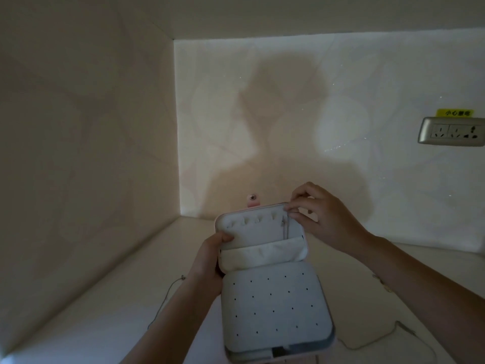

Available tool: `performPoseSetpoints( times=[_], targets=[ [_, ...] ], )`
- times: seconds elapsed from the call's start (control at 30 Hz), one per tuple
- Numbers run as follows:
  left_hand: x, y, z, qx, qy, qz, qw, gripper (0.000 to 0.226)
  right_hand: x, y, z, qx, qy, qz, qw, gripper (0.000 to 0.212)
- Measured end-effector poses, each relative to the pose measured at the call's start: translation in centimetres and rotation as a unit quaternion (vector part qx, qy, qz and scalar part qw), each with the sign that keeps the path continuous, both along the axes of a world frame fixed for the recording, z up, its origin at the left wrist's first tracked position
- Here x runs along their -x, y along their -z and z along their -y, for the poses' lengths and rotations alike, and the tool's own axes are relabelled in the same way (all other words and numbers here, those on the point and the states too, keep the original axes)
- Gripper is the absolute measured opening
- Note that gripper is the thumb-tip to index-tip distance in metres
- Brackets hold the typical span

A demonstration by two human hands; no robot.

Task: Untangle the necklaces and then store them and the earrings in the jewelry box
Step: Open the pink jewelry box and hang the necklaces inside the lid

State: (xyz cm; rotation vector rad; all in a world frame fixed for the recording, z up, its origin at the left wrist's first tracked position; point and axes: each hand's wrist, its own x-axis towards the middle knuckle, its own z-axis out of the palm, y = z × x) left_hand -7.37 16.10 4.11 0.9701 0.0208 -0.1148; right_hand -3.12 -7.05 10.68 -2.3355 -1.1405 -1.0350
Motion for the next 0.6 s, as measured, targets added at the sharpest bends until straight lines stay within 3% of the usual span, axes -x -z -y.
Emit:
performPoseSetpoints(
  times=[0.13,0.23,0.33,0.5,0.6],
  targets=[
    [0.0,0.0,-0.3,-0.018,-0.010,0.016,1.000,0.032,1.9,0.8,1.4,-0.048,0.015,-0.076,0.996,0.015],
    [-0.1,0.0,-1.0,-0.043,-0.023,0.014,0.999,0.028,3.7,1.1,3.4,-0.087,0.047,-0.183,0.978,0.014],
    [-0.2,0.0,-1.6,-0.077,-0.023,0.005,0.997,0.027,4.6,2.1,6.3,-0.052,0.114,-0.288,0.949,0.012],
    [0.0,0.5,-1.1,-0.102,-0.011,-0.016,0.995,0.027,6.1,5.0,11.0,-0.051,0.166,-0.336,0.926,0.017],
    [-0.1,0.6,-1.0,-0.102,0.007,-0.022,0.995,0.030,6.6,7.7,12.9,-0.002,0.193,-0.362,0.912,0.025]
  ],
)
